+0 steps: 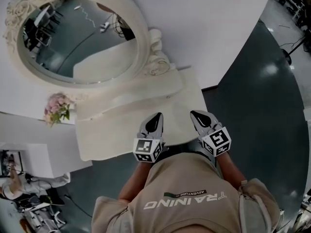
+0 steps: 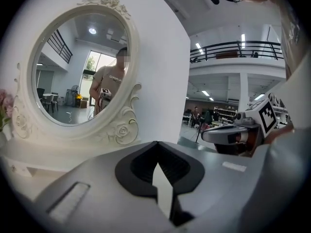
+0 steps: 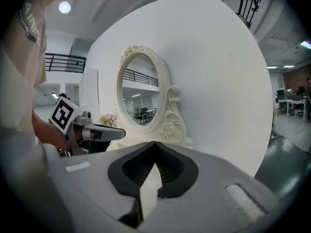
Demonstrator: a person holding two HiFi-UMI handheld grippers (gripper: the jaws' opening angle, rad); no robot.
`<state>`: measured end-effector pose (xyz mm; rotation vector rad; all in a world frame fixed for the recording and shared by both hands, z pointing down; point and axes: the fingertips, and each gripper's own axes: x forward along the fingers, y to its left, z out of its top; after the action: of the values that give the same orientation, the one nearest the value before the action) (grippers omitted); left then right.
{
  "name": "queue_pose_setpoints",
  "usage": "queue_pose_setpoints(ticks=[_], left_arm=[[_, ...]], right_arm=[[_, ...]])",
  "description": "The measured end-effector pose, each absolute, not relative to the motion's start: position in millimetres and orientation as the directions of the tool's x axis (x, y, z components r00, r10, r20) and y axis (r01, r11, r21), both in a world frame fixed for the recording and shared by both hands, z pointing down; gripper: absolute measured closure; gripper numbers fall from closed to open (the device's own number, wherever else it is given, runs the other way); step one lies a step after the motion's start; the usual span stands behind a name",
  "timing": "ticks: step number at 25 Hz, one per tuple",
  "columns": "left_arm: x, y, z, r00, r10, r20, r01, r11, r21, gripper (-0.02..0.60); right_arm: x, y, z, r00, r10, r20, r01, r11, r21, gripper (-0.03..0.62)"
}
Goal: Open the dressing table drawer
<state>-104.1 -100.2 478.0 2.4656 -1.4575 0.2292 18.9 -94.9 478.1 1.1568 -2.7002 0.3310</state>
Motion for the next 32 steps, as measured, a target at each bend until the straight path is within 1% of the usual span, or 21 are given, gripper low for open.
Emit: queue_pose_setpoints(ticks=[6, 11, 15, 20, 24, 28, 32], left_arm=[[-128, -119, 502, 0.49, -0.823, 0.288, -0.871, -0.469, 0.143, 0.563], [-121, -130, 516, 0.53, -0.791, 0.307, -0.848, -0.497, 0.182, 0.563], [-118, -140, 524, 0.521, -0.788, 0.33, -0.854, -0.487, 0.184, 0.563], [-107, -158, 542, 0.478, -0.787, 0.39, -0.878, -0.447, 0.173, 0.563], [-102, -168, 563, 0.409, -0.789, 0.458, -0.912, -0.378, 0.161, 0.563], [-100, -180, 600, 0.34, -0.776, 0.531, -0.938, -0.321, 0.132, 0.563], [-99, -192, 636, 0.266, -0.761, 0.592, -0.963, -0.232, 0.135, 0.563]], right_arm=[[1, -106, 486, -0.641, -0.712, 0.286, -0.76, 0.64, -0.113, 0.591], [-4, -118, 484, -0.6, -0.744, 0.295, -0.794, 0.598, -0.107, 0.591], [-8, -121, 490, -0.604, -0.719, 0.343, -0.781, 0.62, -0.074, 0.591], [2, -135, 497, -0.631, -0.685, 0.363, -0.754, 0.652, -0.08, 0.591], [9, -149, 502, -0.668, -0.653, 0.356, -0.72, 0.689, -0.088, 0.591], [8, -167, 520, -0.703, -0.612, 0.362, -0.666, 0.745, -0.034, 0.591], [14, -180, 540, -0.734, -0.573, 0.364, -0.634, 0.77, -0.069, 0.591]])
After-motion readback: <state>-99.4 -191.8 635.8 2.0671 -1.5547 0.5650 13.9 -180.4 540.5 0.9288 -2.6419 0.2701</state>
